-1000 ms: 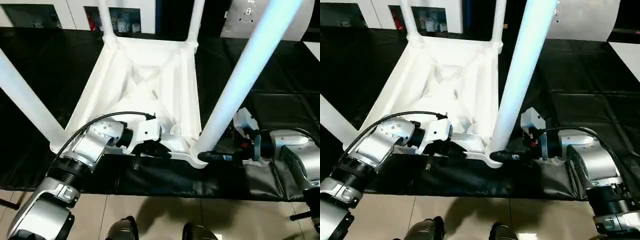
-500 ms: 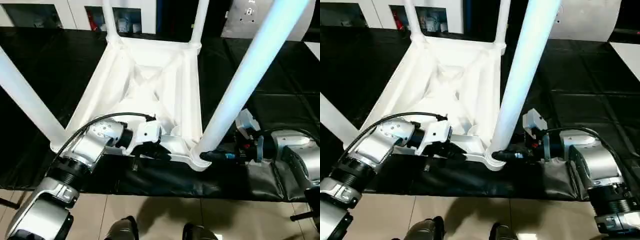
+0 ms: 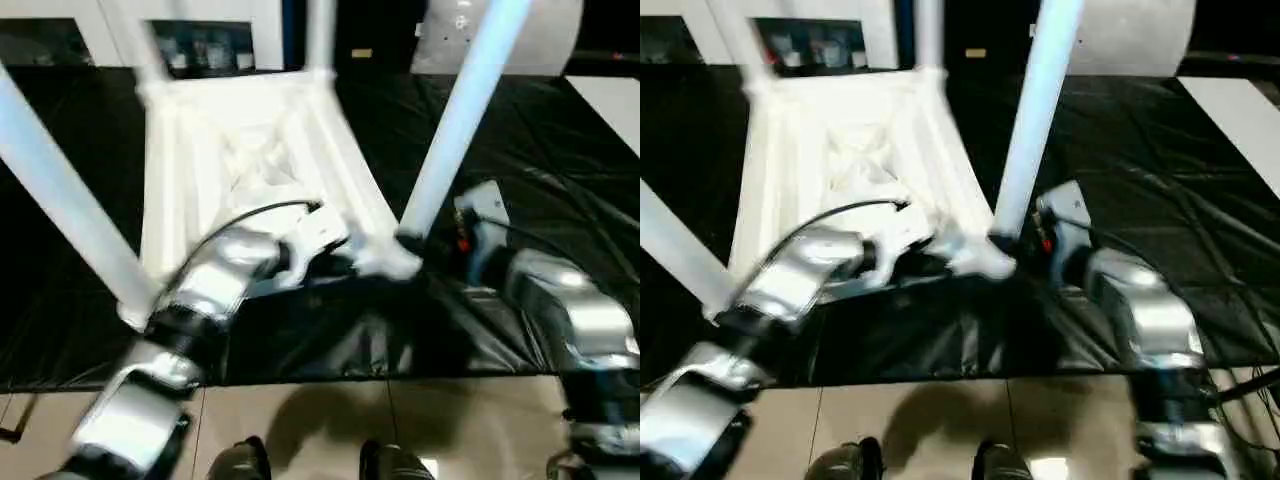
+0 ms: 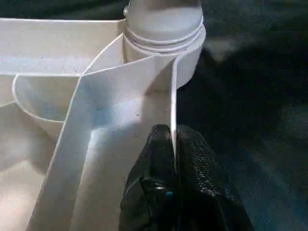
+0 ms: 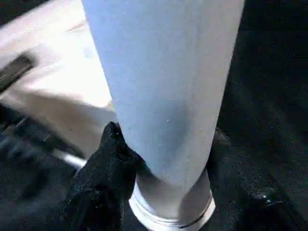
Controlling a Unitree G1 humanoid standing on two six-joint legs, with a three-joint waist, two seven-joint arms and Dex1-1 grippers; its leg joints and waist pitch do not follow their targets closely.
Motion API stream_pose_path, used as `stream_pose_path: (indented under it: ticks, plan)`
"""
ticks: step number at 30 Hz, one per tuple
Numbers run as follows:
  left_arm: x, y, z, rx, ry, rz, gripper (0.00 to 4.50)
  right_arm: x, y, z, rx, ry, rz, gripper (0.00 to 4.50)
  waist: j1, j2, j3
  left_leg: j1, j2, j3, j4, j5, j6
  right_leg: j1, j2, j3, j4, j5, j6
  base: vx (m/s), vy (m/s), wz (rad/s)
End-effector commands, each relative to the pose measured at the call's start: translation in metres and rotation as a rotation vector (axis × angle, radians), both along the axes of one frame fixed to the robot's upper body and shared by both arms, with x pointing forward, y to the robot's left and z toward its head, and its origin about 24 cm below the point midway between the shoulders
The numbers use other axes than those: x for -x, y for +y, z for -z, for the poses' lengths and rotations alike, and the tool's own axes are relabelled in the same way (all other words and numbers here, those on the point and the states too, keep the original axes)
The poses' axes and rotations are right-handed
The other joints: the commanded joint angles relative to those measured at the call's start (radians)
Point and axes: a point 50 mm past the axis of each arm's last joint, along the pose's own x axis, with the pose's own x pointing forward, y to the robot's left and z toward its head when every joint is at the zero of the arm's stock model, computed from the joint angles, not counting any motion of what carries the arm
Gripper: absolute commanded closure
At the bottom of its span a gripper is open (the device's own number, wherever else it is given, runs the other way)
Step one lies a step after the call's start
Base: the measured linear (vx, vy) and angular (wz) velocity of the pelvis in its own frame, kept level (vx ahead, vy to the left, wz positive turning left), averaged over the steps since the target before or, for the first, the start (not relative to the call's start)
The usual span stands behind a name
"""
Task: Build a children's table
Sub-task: Rotate leg to tighten
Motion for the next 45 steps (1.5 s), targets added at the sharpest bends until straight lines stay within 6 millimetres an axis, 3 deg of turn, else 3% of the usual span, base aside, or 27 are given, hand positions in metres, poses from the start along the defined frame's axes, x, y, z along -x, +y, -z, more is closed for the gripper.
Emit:
stream_pose_path:
  ticks: [1,3,5,6,12,17,22,23,24,25,28,31,33,40,45]
  plan:
    - [-0.002,-0.03,-0.005,0.079,-0.013,-0.055,4.5,0.002,0.026,0.022,0.012,0.109,0.072,2.51,0.003,-0.012,-0.052,0.034,0.041,-0.035,-0.075,-0.406,-0.012,0.014,-0.049,0.019,-0.101,-0.604,-0.097,0.0,0.0,0.0]
    - [-0.003,-0.033,-0.006,0.083,-0.019,-0.079,4.5,0.002,0.03,0.022,0.02,0.098,0.102,2.51,0.003,-0.008,-0.056,0.037,0.043,-0.036,-0.077,-0.409,-0.019,0.01,-0.046,0.019,-0.102,-0.588,-0.091,0.0,0.0,0.0]
    - [-0.003,-0.037,-0.007,0.093,-0.019,-0.083,4.5,0.001,0.034,0.02,0.003,0.066,0.126,2.51,0.004,-0.006,-0.059,0.032,0.045,-0.037,-0.081,-0.399,-0.014,0.017,-0.045,0.019,-0.096,-0.523,-0.097,0.0,0.0,0.0]
    - [-0.003,-0.037,-0.007,0.093,-0.019,-0.083,4.5,0.001,0.034,0.02,0.003,0.066,0.126,2.0,0.004,-0.006,-0.06,0.031,0.045,-0.035,-0.081,-0.395,-0.013,0.017,-0.044,0.02,-0.096,-0.502,-0.101,0.0,0.0,0.0]
    - [-0.001,-0.034,-0.007,0.086,-0.043,-0.054,4.5,0.003,0.039,0.012,-0.035,-0.002,0.093,1.55,0.008,-0.003,-0.065,0.028,0.045,-0.028,-0.079,-0.354,0.009,0.026,-0.042,0.022,-0.084,-0.374,-0.135,0.0,0.0,0.0]
    - [0.003,-0.018,-0.003,0.074,-0.042,0.016,4.5,0.006,0.021,0.008,-0.005,-0.024,0.054,1.13,0.011,-0.003,-0.065,0.025,0.047,-0.026,-0.077,-0.327,0.025,0.031,-0.042,0.023,-0.081,-0.343,-0.15,0.0,0.0,0.0]
    - [0.01,-0.003,0.0,0.048,-0.04,0.137,4.5,0.011,0.0,0.003,0.065,-0.083,-0.096,0.82,0.017,-0.005,-0.073,0.023,0.048,-0.024,-0.069,-0.291,0.036,0.038,-0.045,0.023,-0.073,-0.305,-0.166,0.0,0.0,0.0]
    - [0.012,0.0,0.001,0.044,-0.036,0.159,4.5,0.012,-0.003,0.002,0.065,-0.084,-0.129,0.59,0.018,-0.004,-0.074,0.022,0.046,-0.019,-0.064,-0.264,0.056,0.038,-0.041,0.024,-0.068,-0.247,-0.186,0.0,0.0,0.0]
    - [0.012,0.0,0.001,0.044,-0.036,0.159,4.5,0.012,-0.003,0.002,0.065,-0.084,-0.129,0.52,0.018,-0.004,-0.074,0.022,0.046,-0.019,-0.064,-0.264,0.056,0.038,-0.041,0.024,-0.068,-0.247,-0.186,0.0,0.0,0.0]
    - [0.015,0.004,0.001,0.037,-0.031,0.201,4.5,0.015,-0.008,0.001,0.074,-0.083,-0.19,0.45,0.022,-0.003,-0.079,0.02,0.045,-0.018,-0.059,-0.218,0.074,0.042,-0.04,0.023,-0.059,-0.183,-0.206,0.0,0.0,0.0]
    - [0.023,0.014,0.001,0.003,-0.023,0.337,4.5,0.027,-0.02,-0.003,0.127,-0.064,-0.396,0.17,0.032,-0.004,-0.079,0.023,0.049,-0.016,-0.053,-0.182,0.11,0.045,-0.039,0.021,-0.049,-0.104,-0.242,0.0,0.0,0.0]
    - [0.028,0.02,0.002,-0.015,0.003,0.407,4.5,0.03,-0.025,-0.005,0.144,-0.069,-0.48,0.17,0.035,-0.004,-0.079,0.023,0.053,-0.012,-0.049,-0.156,0.133,0.045,-0.038,0.02,-0.04,-0.061,-0.27,0.0,0.0,0.0]
    - [0.031,0.024,0.004,-0.043,0.01,0.451,4.5,0.034,-0.027,-0.007,0.145,-0.074,-0.564,0.17,0.037,-0.009,-0.079,0.024,0.054,-0.01,-0.047,-0.174,0.134,0.044,-0.041,0.019,-0.04,-0.092,-0.276,0.0,0.0,0.0]
    - [0.037,0.032,0.004,-0.087,0.03,0.541,4.5,0.043,-0.029,-0.008,0.074,0.007,-0.719,0.64,0.05,-0.012,-0.074,0.026,0.057,-0.012,-0.052,-0.218,0.111,0.039,-0.043,0.021,-0.048,-0.224,-0.246,0.0,0.0,0.0]
    - [0.036,0.034,0.002,-0.085,0.03,0.553,4.5,0.046,-0.03,-0.005,0.046,0.042,-0.755,1.01,0.049,-0.013,-0.077,0.025,0.056,-0.012,-0.049,-0.199,0.11,0.039,-0.043,0.021,-0.045,-0.196,-0.252,0.0,0.0,0.0]
